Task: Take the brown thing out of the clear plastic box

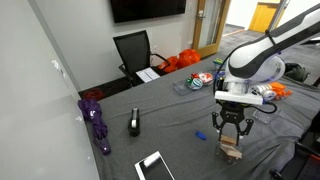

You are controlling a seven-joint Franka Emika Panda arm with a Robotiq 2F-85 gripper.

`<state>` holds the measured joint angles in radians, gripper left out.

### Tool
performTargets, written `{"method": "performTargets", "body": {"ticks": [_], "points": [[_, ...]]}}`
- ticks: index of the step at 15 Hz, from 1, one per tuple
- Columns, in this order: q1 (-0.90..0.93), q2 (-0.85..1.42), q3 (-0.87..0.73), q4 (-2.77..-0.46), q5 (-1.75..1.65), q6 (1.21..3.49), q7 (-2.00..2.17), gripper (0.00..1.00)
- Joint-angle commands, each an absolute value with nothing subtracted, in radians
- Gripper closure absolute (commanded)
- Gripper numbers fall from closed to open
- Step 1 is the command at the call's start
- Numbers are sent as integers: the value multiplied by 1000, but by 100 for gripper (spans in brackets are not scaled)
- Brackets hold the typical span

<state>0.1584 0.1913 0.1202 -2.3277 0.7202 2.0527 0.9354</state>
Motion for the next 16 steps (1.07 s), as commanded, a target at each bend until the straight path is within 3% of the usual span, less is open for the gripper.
{"method": "performTargets", "body": {"ticks": [1, 6, 16], "points": [[152, 115, 115, -2342, 737, 2044, 930, 68], [162, 119, 116, -2306, 693, 2160, 1019, 68], [191, 374, 92, -2181, 602, 2596, 1287, 68]]}}
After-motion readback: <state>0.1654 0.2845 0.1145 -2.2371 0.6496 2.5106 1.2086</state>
